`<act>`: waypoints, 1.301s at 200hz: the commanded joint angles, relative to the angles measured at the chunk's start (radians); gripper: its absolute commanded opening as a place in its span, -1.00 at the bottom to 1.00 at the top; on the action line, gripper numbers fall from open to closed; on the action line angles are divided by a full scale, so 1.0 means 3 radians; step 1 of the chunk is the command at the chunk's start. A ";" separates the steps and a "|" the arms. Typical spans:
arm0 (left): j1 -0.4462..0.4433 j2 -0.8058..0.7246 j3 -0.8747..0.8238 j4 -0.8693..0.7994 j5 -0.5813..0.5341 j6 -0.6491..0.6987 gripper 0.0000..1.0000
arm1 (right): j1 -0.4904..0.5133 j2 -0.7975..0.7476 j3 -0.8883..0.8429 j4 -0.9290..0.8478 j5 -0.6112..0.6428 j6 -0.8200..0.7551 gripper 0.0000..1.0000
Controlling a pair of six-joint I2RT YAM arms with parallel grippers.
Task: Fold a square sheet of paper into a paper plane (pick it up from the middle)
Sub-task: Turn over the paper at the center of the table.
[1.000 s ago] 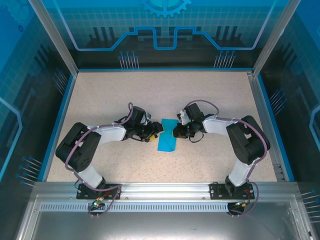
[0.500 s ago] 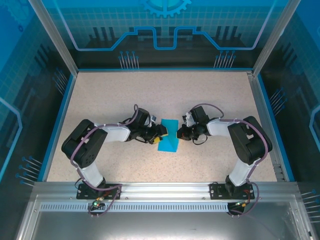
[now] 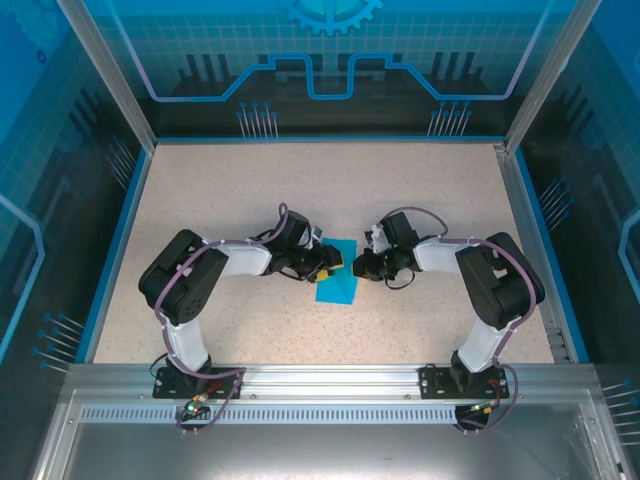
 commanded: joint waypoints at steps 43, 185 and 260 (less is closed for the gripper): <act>-0.0023 0.0069 0.0099 -0.0153 0.0026 0.0211 -0.44 | -0.0097 -0.0699 -0.0075 -0.0318 0.0232 0.0017 -0.08; -0.0282 -0.0869 0.1492 -0.3239 -0.2399 0.1760 -0.78 | -0.0234 -0.2375 -0.0343 -0.1189 0.1360 0.0070 0.63; -0.0507 -0.0423 0.2149 -0.4083 -0.4188 0.1770 -0.75 | -0.0266 -0.2568 -0.0400 -0.1424 0.1641 0.0107 0.65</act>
